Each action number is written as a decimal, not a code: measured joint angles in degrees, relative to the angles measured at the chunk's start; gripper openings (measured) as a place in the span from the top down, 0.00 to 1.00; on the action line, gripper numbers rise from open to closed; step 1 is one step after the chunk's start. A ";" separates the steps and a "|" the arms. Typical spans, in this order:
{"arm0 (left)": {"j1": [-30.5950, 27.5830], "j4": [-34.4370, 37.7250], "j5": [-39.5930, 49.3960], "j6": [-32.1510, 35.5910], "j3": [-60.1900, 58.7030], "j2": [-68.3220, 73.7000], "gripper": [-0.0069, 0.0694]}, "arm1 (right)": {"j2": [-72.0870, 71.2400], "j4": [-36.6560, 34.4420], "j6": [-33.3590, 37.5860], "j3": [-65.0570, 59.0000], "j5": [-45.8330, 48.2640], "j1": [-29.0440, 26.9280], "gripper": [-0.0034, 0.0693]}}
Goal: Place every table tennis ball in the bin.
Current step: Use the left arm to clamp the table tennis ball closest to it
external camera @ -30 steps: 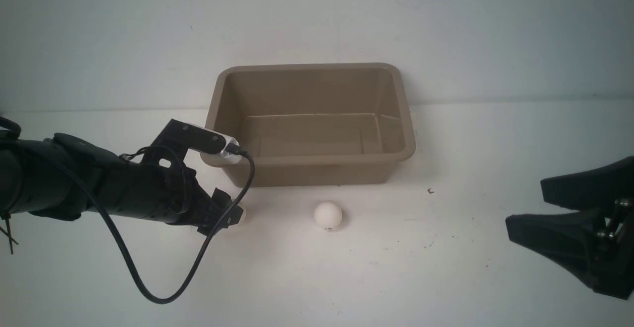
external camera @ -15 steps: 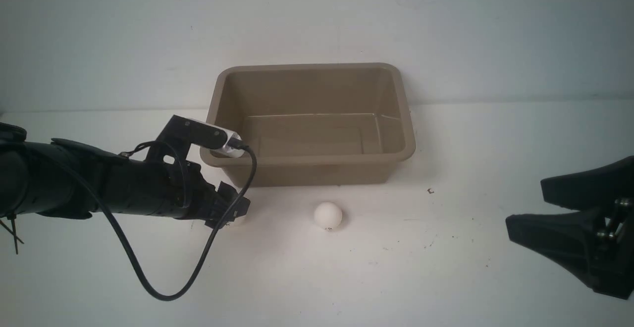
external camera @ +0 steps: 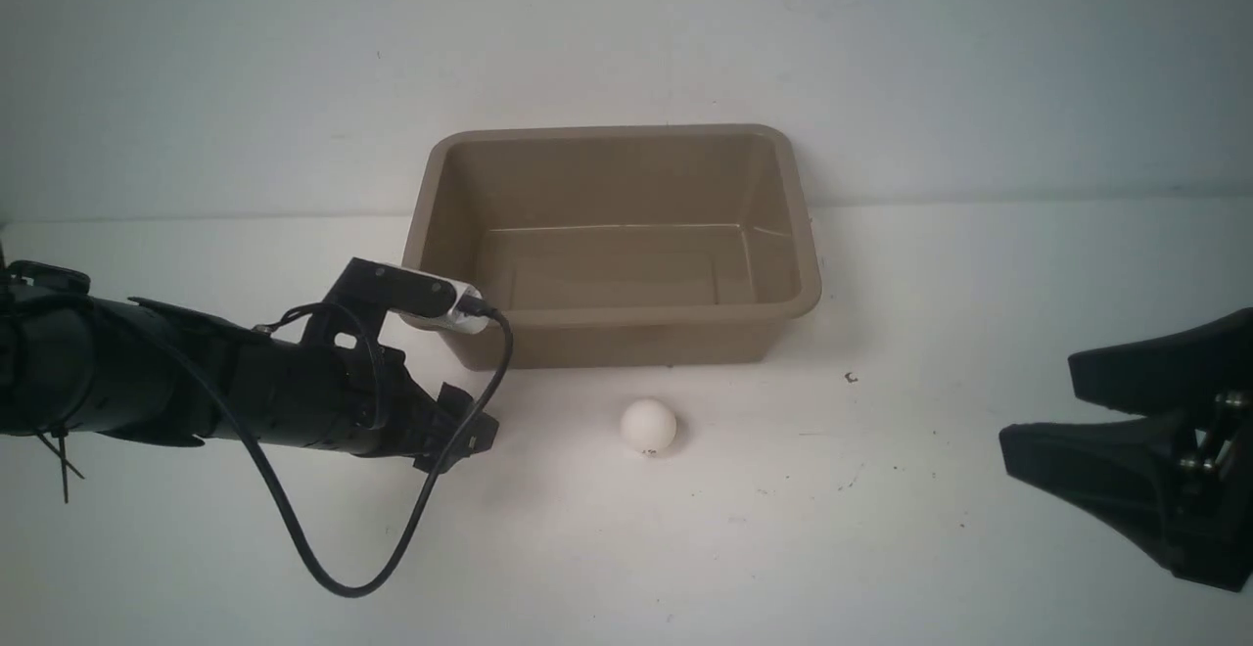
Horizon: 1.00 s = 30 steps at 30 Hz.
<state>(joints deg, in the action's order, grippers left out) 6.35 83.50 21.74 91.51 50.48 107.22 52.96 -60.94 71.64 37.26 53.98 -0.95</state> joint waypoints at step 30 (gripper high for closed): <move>0.00 -19.34 16.65 -16.88 0.69 -17.46 0.46 | 0.00 -0.46 1.28 0.00 1.07 0.00 0.23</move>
<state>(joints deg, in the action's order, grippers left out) 6.35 64.16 38.39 74.62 51.17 89.77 52.96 -61.41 72.92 37.26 55.05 -0.95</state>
